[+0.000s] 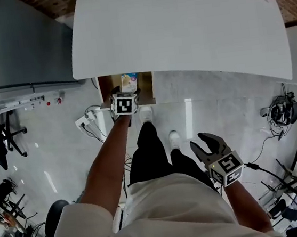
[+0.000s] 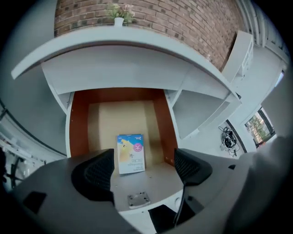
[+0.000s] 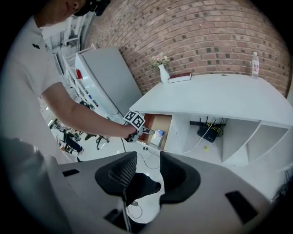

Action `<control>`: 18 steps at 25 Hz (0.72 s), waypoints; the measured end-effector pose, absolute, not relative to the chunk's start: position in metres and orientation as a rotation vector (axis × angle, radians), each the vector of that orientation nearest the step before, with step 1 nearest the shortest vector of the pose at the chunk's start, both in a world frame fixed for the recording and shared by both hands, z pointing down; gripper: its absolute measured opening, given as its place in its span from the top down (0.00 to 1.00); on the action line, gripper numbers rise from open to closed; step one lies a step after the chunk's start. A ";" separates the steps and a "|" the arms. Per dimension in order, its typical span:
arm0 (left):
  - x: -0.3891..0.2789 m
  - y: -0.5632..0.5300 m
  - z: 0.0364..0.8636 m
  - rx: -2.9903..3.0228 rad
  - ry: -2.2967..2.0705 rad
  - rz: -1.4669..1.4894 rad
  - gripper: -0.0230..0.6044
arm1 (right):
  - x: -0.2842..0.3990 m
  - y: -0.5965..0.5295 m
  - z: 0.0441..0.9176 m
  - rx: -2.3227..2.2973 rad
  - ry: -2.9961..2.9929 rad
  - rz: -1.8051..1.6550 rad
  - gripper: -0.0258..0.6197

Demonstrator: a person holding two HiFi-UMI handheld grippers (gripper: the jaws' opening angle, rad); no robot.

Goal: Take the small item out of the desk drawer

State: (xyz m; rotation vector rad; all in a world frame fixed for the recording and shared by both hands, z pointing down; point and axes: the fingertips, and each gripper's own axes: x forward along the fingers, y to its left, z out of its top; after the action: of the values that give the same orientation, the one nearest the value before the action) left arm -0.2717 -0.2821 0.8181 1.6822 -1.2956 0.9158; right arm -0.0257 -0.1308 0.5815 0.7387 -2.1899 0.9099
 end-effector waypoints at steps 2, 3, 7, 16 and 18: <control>-0.273 -0.291 0.844 1.665 -1.276 0.924 0.35 | -0.024 -0.134 0.594 0.746 -2.157 0.941 0.69; -0.272 -0.294 0.857 1.665 -1.265 0.930 0.34 | -0.024 -0.134 0.600 0.750 -2.141 0.955 0.69; -0.281 -0.303 0.898 1.628 -1.258 0.977 0.34 | -0.025 -0.134 0.620 0.757 -2.104 0.992 0.69; -0.284 -0.314 0.960 1.540 -1.212 1.059 0.33 | -0.023 -0.136 0.654 0.750 -2.032 1.040 0.69; -0.283 -0.318 0.965 1.511 -1.208 1.057 0.33 | -0.024 -0.134 0.657 0.757 -2.024 1.055 0.69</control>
State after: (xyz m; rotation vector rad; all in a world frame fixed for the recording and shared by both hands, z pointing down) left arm -0.2825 -0.3183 0.9652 1.5113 -1.2077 1.0575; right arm -0.0235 -0.1344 0.6575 0.7575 -2.0238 1.0545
